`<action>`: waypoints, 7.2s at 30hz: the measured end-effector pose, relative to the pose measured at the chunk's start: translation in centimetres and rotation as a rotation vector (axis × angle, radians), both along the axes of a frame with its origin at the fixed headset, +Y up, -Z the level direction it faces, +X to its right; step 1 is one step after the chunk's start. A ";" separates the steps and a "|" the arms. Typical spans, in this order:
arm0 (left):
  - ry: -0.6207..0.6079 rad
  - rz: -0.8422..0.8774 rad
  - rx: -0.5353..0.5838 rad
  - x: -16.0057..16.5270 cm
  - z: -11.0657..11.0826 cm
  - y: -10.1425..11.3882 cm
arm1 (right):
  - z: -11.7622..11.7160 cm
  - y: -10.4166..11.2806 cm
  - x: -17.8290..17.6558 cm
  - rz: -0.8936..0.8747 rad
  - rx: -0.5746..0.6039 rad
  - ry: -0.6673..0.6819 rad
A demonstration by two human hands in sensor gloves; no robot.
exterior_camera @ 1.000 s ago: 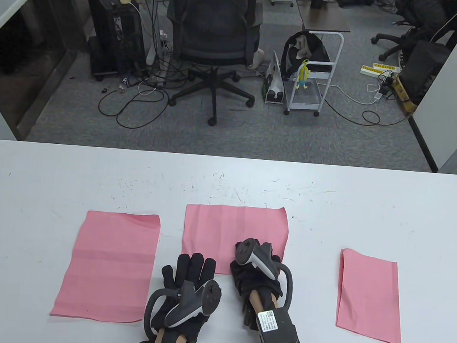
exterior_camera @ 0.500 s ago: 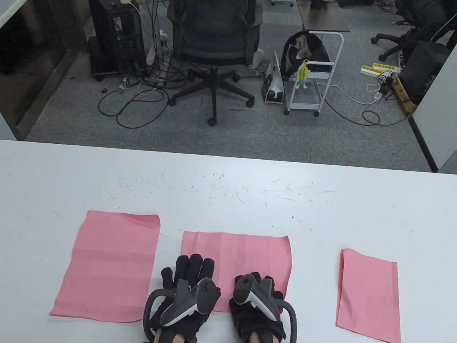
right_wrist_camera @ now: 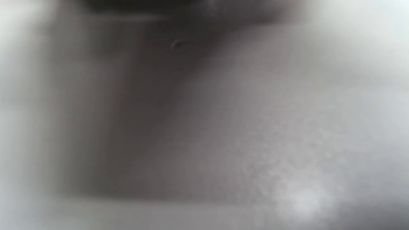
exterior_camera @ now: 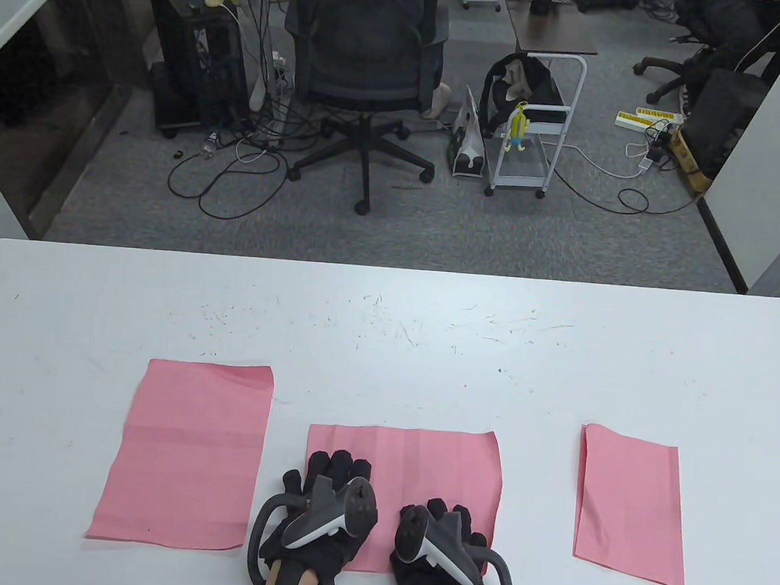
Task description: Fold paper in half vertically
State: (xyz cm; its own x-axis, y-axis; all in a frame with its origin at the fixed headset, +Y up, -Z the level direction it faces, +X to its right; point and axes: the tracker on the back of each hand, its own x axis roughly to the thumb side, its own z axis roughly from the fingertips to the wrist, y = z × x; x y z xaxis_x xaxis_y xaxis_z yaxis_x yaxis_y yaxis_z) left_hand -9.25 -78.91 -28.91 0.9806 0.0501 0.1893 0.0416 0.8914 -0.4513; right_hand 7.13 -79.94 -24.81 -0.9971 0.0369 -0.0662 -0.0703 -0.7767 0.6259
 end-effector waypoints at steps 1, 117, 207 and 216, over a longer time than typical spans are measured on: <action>0.000 -0.004 -0.012 0.0 0.0 -0.1 | 0.0 0.0 0.0 0.000 0.001 0.001; -0.001 -0.038 -0.090 -0.2 -0.4 -1.5 | -5.8 -0.8 -1.5 -0.155 0.116 0.183; 0.030 -0.008 -0.072 -2.1 -0.7 -1.8 | -6.8 2.0 -2.8 -0.127 0.124 0.137; 0.030 -0.009 -0.077 -2.0 -0.7 -1.8 | -9.9 1.1 -3.4 -0.051 0.116 0.076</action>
